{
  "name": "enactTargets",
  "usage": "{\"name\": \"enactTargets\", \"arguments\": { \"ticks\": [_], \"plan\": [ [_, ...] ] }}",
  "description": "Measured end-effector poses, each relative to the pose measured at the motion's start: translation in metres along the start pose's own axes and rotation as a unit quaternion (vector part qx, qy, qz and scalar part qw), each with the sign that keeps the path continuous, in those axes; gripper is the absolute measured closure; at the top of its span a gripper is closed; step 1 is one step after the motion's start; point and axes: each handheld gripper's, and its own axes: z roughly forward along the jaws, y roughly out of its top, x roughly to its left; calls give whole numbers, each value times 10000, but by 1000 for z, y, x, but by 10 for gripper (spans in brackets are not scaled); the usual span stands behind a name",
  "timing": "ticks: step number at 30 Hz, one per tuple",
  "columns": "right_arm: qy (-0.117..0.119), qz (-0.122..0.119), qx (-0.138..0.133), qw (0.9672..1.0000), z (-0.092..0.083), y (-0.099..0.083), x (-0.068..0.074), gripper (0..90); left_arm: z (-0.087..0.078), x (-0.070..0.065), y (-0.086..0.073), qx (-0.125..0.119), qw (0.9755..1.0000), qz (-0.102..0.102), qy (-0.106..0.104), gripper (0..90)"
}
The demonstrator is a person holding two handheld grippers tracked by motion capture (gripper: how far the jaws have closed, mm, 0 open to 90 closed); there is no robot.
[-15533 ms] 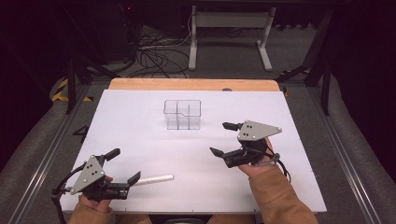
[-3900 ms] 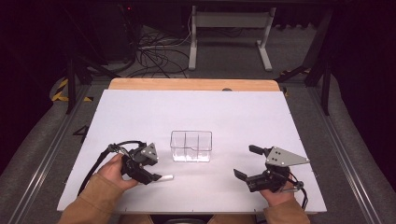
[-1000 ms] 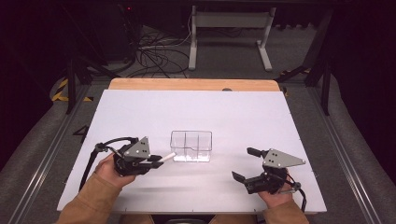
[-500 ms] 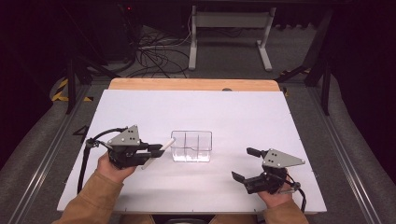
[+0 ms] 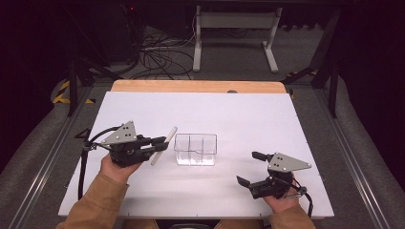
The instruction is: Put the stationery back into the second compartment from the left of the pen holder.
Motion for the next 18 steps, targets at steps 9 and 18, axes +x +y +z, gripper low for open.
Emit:
{"name": "enactTargets", "arguments": {
  "ticks": [9,18],
  "plan": [
    [-8,-16,25,10000,0,-1,1,31,3,6,3,-406,9989,-234,-47,786],
    [5,-16,40,10000,1,-1,1,31,7,8,6,-653,9974,-290,-90,786]
  ]
}}
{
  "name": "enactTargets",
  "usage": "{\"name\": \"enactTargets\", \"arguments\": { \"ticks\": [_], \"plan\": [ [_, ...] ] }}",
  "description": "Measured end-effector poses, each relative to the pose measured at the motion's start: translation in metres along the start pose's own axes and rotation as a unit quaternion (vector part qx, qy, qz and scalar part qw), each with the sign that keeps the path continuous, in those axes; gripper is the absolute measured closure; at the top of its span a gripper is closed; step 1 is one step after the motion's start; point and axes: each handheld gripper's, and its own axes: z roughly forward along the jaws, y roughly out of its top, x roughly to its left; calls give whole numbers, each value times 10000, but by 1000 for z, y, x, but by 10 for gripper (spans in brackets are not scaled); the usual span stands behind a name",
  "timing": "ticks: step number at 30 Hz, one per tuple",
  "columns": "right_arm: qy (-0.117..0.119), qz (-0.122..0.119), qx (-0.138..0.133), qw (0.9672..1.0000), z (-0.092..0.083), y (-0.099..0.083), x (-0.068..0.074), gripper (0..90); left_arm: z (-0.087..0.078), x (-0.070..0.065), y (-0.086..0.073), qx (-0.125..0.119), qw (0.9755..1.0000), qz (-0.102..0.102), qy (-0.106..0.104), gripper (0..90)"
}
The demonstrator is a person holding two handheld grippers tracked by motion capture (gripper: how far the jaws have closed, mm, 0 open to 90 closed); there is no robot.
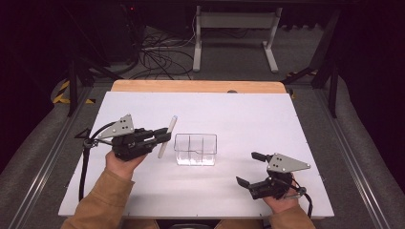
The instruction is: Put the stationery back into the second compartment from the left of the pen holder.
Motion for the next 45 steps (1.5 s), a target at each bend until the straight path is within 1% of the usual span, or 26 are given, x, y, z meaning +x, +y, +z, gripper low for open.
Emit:
{"name": "enactTargets", "arguments": {
  "ticks": [2,3,4,8,14,18,21,24,27,32,36,39,44,45],
  "plan": [
    [-1,8,1,10000,0,0,0,31,2,0,1,-46,10000,28,-12,785],
    [2,7,1,10000,0,0,0,31,2,0,1,-59,9999,81,10,786],
    [5,-4,6,10000,0,0,0,31,4,-1,2,-98,9999,54,-12,785],
    [3,-19,15,10000,1,0,0,31,9,-2,6,-210,9997,116,-26,785],
    [12,-13,22,10000,1,-1,0,31,22,-4,9,-265,9994,179,-90,785],
    [15,-16,28,10000,1,-1,0,31,29,-5,12,-353,9990,240,-108,785],
    [18,-13,23,10000,1,-1,0,31,34,-6,12,-365,9989,292,-89,785],
    [29,-5,15,10000,1,-1,0,31,38,-5,11,-441,9984,346,-77,785],
    [30,-4,15,10000,1,-1,0,31,42,-4,11,-490,9984,275,-107,785],
    [30,6,20,10000,1,-1,0,31,52,-2,9,-595,9976,318,-140,785],
    [37,14,24,10000,1,-1,0,31,61,2,6,-701,9970,250,-207,785],
    [40,18,10,10000,1,-1,0,31,67,5,4,-762,9967,150,-247,785],
    [44,25,7,10000,0,-2,0,31,74,7,0,-791,9964,231,-191,785],
    [40,21,6,10000,0,-2,0,31,76,7,0,-782,9965,210,-191,785]
  ]
}}
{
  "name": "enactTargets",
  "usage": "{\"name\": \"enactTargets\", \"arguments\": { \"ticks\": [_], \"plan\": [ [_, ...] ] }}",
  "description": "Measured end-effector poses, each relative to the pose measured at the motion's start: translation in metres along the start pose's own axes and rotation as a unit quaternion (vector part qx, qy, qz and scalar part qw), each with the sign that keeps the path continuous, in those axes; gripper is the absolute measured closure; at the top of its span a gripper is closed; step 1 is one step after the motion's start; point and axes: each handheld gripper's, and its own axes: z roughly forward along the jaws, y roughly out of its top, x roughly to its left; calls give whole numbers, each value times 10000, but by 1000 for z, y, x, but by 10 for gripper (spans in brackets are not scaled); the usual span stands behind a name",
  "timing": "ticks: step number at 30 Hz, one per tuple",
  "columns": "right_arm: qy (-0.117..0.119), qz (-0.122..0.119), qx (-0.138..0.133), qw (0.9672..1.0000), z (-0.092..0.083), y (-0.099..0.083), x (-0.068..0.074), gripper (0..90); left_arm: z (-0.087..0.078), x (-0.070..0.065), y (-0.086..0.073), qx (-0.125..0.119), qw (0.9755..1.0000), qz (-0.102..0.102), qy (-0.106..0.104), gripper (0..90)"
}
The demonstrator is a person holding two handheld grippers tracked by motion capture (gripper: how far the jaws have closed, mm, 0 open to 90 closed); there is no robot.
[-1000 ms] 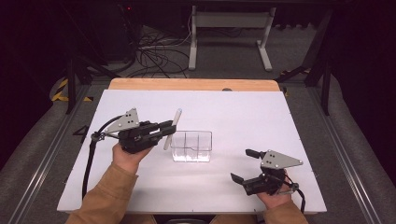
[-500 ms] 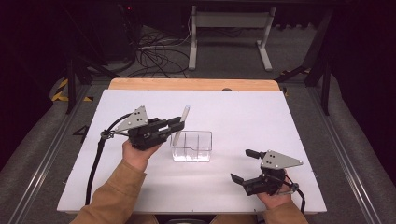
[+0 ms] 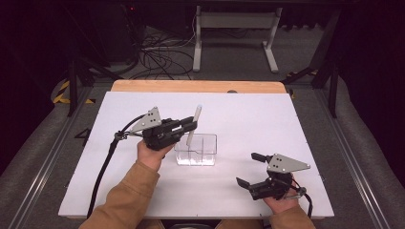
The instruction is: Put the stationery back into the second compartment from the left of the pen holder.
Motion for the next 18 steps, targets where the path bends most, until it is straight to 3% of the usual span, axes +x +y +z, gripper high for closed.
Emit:
{"name": "enactTargets", "arguments": {
  "ticks": [10,18],
  "plan": [
    [19,-23,22,10000,0,0,1,32,9,-1,-9,87,9999,11,-73,785],
    [34,-38,23,10000,0,0,1,32,14,-1,-16,290,9996,53,-2,784]
  ]
}}
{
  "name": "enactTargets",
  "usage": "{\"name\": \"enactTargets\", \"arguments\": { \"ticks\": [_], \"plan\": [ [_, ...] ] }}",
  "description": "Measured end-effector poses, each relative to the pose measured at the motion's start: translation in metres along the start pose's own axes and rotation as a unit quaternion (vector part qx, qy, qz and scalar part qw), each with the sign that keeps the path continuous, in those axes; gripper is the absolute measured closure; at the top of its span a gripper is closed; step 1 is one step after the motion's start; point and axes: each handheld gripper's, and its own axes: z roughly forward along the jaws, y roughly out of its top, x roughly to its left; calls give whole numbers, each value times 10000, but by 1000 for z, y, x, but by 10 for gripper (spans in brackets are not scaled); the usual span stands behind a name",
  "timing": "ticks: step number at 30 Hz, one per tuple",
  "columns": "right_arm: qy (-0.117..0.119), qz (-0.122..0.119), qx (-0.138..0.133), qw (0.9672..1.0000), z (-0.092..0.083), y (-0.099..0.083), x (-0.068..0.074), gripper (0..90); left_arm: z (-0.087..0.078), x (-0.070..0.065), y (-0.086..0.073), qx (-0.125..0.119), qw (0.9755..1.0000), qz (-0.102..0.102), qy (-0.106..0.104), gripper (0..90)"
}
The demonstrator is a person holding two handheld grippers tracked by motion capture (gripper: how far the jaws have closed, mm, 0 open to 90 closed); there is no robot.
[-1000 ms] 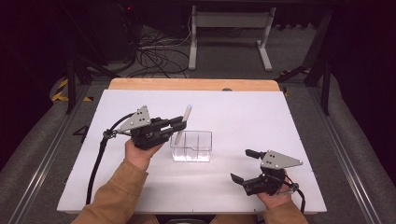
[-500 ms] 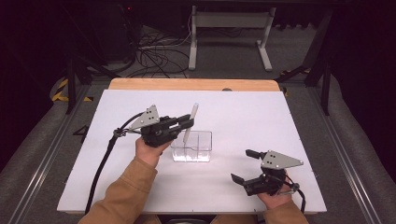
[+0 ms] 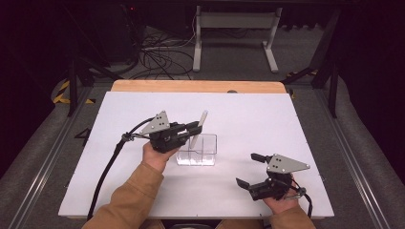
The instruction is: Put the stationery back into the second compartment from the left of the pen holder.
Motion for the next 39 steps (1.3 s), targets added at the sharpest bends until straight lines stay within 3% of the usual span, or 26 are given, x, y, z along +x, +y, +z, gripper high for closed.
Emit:
{"name": "enactTargets", "arguments": {
  "ticks": [19,22,24,26,30,35,39],
  "plan": [
    [19,-8,-36,10000,1,2,-1,32,0,0,-12,614,9978,-261,-24,760],
    [27,-11,-47,10000,1,2,-1,32,-3,2,-10,546,9977,-379,99,541],
    [29,-13,-74,10000,1,3,-2,32,-8,3,-7,545,9979,-311,185,509],
    [24,-19,-67,10000,1,3,-3,32,-13,2,-4,502,9981,-218,283,400],
    [36,-9,-49,10000,2,3,-2,32,-24,-3,5,432,9984,-76,366,281],
    [36,-8,-67,10000,2,3,-2,32,-36,-9,13,323,9988,39,352,194],
    [35,0,-51,10000,1,2,-1,32,-42,-13,17,312,9988,139,353,178]
  ]
}}
